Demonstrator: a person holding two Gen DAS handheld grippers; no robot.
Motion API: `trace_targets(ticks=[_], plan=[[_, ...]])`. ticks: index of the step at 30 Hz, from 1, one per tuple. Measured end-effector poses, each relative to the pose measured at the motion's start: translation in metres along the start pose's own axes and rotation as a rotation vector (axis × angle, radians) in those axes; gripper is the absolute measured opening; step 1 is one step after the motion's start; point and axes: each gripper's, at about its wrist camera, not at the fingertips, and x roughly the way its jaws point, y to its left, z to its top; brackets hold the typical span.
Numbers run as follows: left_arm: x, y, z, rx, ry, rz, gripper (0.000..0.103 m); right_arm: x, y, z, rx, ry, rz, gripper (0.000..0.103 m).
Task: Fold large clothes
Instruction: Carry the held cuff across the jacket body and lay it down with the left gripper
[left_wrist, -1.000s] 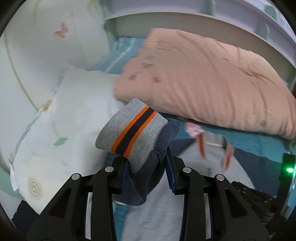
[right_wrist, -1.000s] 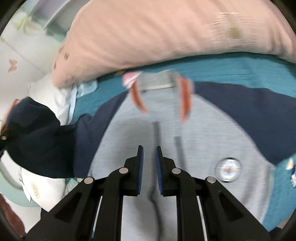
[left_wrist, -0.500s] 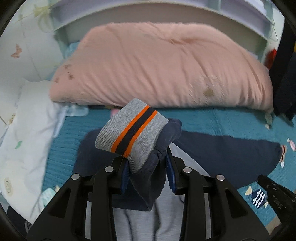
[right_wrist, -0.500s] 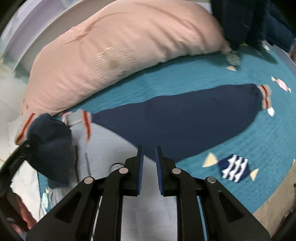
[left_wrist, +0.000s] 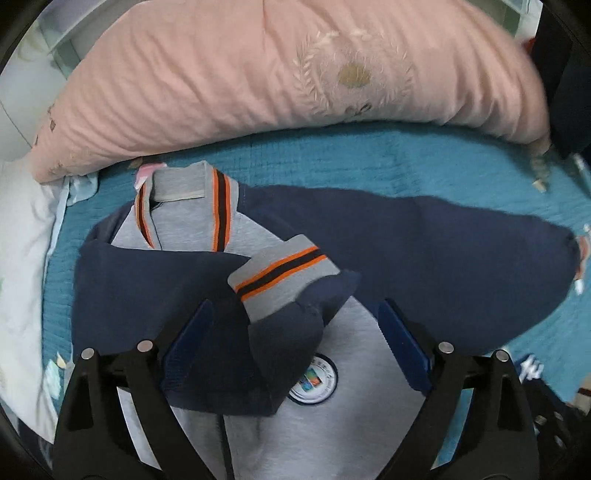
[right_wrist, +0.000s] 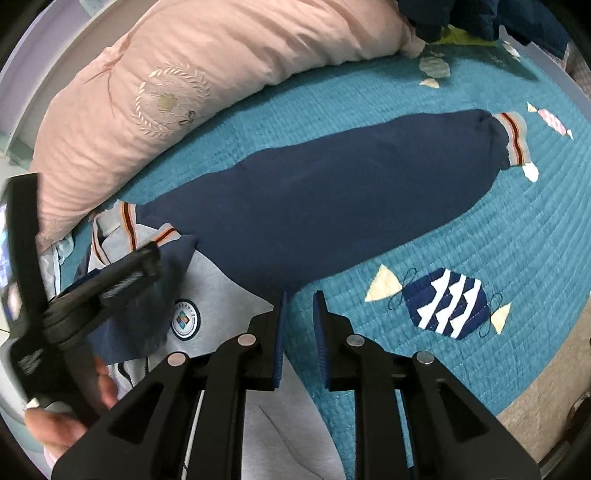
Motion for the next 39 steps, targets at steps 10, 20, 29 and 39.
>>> trace_targets(ticks=[10, 20, 29, 39], plan=[[-0.057, 0.028, 0.004, -0.090, -0.057, -0.115, 0.091, -0.009, -0.012, -0.003, 0.033, -0.005, 0.003, 0.016], [-0.065, 0.063, 0.011, -0.130, -0.110, 0.009, 0.091, -0.016, -0.023, -0.011, 0.054, 0.003, 0.021, 0.016], [0.031, 0.093, -0.023, -0.329, 0.189, -0.246, 0.050, 0.003, -0.031, -0.015, 0.064, 0.050, 0.001, 0.016], [0.040, 0.057, -0.016, -0.320, 0.172, -0.323, 0.005, 0.017, -0.030, -0.017, 0.051, 0.081, -0.003, 0.016]])
